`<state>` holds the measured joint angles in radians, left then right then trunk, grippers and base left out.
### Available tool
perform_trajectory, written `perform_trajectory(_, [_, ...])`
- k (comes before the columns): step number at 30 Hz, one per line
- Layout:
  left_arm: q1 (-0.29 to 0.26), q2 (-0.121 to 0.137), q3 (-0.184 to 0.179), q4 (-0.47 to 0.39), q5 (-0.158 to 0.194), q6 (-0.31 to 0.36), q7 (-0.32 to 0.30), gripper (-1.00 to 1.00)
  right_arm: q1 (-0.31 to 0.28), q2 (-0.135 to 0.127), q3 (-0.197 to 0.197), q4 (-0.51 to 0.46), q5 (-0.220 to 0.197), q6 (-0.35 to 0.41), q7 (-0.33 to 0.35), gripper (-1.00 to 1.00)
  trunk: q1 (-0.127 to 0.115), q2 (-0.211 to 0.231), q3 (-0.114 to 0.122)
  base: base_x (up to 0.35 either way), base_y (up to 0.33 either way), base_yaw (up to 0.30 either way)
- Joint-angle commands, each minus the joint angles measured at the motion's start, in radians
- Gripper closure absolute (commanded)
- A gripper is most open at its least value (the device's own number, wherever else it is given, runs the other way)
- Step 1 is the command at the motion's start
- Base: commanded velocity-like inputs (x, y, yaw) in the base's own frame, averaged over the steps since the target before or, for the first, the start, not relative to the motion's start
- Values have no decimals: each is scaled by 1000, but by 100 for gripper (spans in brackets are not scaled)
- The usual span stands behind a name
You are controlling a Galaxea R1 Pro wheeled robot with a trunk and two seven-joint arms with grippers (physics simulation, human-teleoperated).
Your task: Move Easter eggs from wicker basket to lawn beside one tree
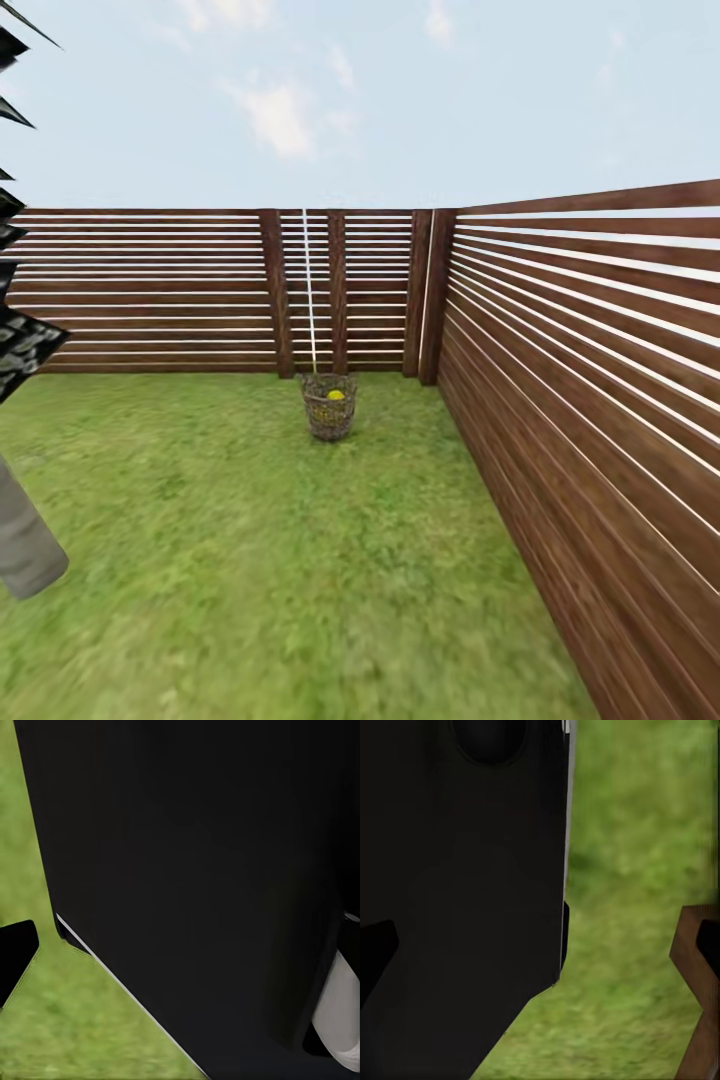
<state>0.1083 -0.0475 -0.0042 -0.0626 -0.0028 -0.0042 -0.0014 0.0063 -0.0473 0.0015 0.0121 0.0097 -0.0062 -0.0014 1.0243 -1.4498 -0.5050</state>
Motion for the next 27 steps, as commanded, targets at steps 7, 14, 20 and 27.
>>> perform_trajectory(7, [1, 0, 0, -3, 0, -2, 0, -100, 0, 0, 0, 0, 1, 0, 0, -100, 1, 0, -1, 339, 0, 0])
perform_trajectory(14, [1, 1, 1, -3, 0, -2, 0, -100, 0, 0, 0, 0, 1, -1, 0, -100, 1, 0, -1, 339, 0, 0])
perform_trajectory(20, [1, 1, 1, -15, 0, -2, 0, -100, 0, 0, 0, 0, 1, -1, 0, -100, 1, 0, -1, 317, 0, 0])
perform_trajectory(27, [1, 2, 2, -16, 0, -1, 0, -100, 0, 0, 1, 0, 2, -1, 0, -100, 1, 0, -1, 44, 0, 0])
